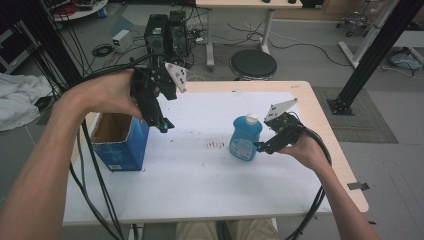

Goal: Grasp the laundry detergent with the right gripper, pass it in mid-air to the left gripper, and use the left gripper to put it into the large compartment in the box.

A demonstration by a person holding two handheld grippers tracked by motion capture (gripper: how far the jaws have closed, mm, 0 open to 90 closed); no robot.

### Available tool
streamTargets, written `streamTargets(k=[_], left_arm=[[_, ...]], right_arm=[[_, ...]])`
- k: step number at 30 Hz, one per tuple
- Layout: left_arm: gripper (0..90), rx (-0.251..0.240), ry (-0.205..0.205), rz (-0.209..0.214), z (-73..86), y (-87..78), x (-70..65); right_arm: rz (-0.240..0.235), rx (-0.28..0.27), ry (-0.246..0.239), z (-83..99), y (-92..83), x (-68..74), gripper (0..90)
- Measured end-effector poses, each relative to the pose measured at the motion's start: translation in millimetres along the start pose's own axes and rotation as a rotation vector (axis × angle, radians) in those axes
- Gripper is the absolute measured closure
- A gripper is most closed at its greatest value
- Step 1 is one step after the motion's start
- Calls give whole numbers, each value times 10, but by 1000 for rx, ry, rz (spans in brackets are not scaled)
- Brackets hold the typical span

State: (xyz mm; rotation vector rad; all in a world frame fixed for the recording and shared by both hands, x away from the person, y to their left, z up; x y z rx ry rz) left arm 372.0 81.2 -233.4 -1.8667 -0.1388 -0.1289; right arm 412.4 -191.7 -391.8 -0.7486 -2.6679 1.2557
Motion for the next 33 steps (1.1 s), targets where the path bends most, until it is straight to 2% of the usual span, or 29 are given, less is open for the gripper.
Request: streamTargets(k=[5,10,11,16,33], left_arm=[[169,-2,-3,5,13,19,-2],[169,-2,-5,6,19,24,-2],[169,-3,-11,5,27,23,-5],[170,-1,-14,6,35,25,-5],[169,-6,-15,8,55,45,-1]], right_arm=[[-12,-39,25,42,113,32,123],[-27,-56,44,74,207,47,123],[-42,-80,65,75,249,57,123],[-58,-105,78,56,297,65,124],[-60,-136,110,38,455,82,124]])
Point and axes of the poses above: each handheld gripper's, and its own axes: y roughly forward along the jaws, z roughly out of its underside, x roughly to its left, the point moved 8 cm from there along y, roughly forward along the jaws, and after that the axes turned 1 degree about -z, right-handed, at the moved point
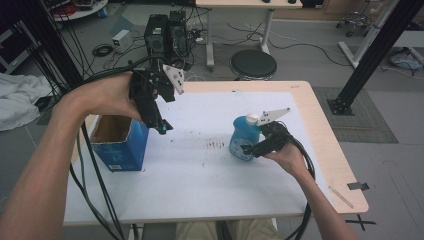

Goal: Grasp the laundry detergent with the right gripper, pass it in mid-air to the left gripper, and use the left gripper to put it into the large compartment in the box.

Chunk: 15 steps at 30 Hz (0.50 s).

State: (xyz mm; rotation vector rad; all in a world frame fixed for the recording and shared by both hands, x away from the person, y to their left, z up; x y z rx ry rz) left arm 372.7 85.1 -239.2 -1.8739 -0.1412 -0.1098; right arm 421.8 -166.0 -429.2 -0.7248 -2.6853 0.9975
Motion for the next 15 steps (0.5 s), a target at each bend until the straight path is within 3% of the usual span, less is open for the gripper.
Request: streamTargets(k=[3,13,15], left_arm=[[169,0,2,-2,4,2,3],[170,2,1,1,10,24,17],[169,0,-2,3,5,32,16]], right_arm=[[-3,-6,0,-2,14,6,168],[-7,-26,13,-12,36,-16,195],[-12,-30,16,-15,38,-13,239]])
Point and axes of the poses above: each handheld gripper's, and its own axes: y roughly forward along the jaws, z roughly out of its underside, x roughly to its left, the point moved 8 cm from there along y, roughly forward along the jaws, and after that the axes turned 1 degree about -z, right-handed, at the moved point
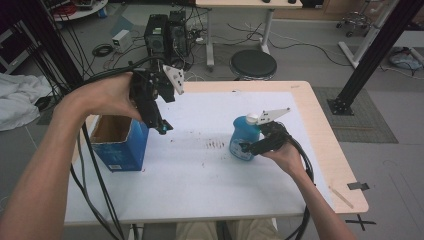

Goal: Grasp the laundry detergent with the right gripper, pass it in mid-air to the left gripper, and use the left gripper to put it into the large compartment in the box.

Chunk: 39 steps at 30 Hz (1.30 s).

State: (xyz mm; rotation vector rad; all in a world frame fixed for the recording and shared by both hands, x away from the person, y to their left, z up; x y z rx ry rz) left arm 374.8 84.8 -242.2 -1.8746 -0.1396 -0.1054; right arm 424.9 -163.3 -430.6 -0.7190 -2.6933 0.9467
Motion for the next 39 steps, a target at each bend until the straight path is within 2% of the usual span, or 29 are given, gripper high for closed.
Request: streamTargets(k=[5,12,28,34,39], left_arm=[[169,-2,1,-1,-7,3,5],[169,2,0,-1,7,4,9],[169,1,-4,-2,35,6,3],[170,-2,-8,-3,39,2,1],[169,1,-2,-4,35,4,6]], right_arm=[[-3,-15,4,-7,8,-4,246],[-19,-46,22,-26,6,-14,305],[-24,-32,31,16,58,-2,359],[-25,-44,22,4,53,-2,418],[4,-41,-7,-4,43,11,450]])
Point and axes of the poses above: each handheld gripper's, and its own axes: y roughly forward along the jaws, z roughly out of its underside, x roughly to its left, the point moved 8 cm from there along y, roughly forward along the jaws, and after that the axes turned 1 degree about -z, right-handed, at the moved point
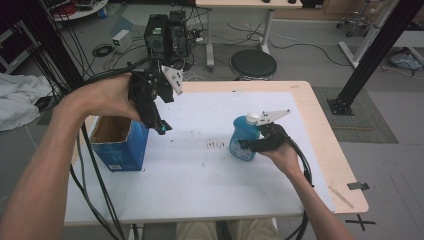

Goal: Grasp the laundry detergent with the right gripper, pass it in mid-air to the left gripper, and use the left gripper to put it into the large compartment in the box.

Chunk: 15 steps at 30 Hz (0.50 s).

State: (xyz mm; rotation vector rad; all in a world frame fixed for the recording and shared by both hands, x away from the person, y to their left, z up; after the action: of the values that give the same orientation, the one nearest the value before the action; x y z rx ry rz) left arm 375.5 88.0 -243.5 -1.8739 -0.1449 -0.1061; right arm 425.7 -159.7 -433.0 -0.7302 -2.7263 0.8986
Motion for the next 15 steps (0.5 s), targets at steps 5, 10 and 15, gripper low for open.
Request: streamTargets(k=[5,10,15], left_arm=[[170,-4,-1,-1,-13,1,1],[169,-7,-1,0,-44,-7,1],[170,-43,1,-6,-133,-45,1]], right_arm=[[4,0,-9,0,-4,5,462],[-14,3,-49,-10,-2,16,473],[-61,18,-121,-142,-10,107,475]])
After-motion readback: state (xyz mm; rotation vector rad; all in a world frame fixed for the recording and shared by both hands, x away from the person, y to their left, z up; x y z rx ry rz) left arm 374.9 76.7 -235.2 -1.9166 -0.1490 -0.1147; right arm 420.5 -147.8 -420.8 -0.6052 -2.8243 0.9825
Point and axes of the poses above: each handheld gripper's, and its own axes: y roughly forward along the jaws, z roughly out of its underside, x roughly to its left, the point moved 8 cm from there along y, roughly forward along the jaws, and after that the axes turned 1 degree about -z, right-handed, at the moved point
